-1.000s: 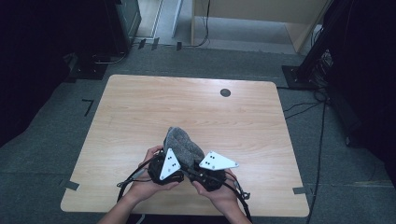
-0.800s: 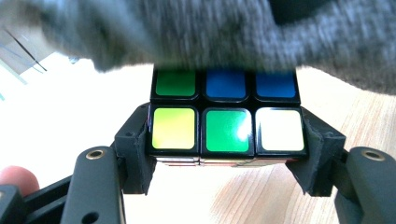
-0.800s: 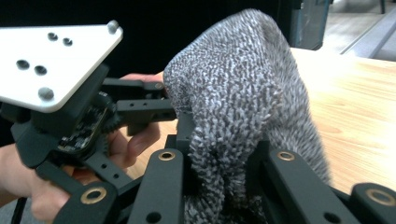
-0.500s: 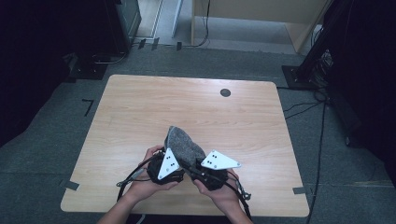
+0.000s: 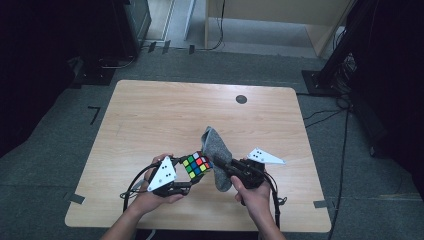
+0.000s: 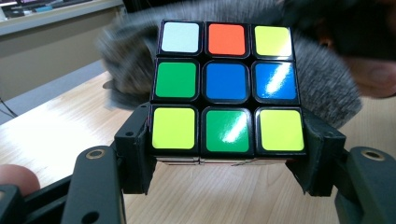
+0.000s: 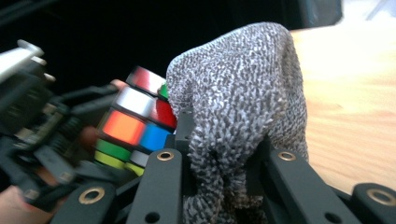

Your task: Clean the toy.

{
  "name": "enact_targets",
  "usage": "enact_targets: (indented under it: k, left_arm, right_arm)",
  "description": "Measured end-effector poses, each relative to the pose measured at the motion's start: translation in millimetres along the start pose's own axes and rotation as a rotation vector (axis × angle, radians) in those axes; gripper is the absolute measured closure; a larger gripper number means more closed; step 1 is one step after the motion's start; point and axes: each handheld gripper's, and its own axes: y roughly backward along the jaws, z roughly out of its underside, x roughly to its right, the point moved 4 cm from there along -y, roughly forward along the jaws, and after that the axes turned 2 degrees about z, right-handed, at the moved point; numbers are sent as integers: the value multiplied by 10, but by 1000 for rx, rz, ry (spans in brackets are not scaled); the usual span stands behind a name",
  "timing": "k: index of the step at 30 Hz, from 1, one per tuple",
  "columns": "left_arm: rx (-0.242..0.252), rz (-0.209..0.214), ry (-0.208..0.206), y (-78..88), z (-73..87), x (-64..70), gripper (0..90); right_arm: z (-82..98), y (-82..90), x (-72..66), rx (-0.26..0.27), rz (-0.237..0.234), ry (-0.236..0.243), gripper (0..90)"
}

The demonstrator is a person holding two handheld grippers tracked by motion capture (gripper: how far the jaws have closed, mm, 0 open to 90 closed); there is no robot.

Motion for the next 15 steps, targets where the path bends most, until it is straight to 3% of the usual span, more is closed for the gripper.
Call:
enact_targets:
  k: [3,5,7,9,12,15]
  left_arm:
    - [-26,-8,-19,-28,31,15,344]
    - [-39,-11,-33,-51,39,40,343]
    - [-32,-11,-30,-45,26,47,343]
    - [-16,-4,-19,-19,15,33,343]
    - [-1,-1,0,5,16,0,343]
    - [-9,-2,-5,-8,31,-2,344]
  right_arm:
    - [-37,33,-54,17,-18,9,746]
    - [-67,40,-174,32,-44,54,745]
    - [-73,29,-250,31,-29,92,746]
    - [-56,15,-221,35,-22,67,746]
    - [30,-32,-69,4,48,30,749]
    - [22,-15,-49,9,29,-1,748]
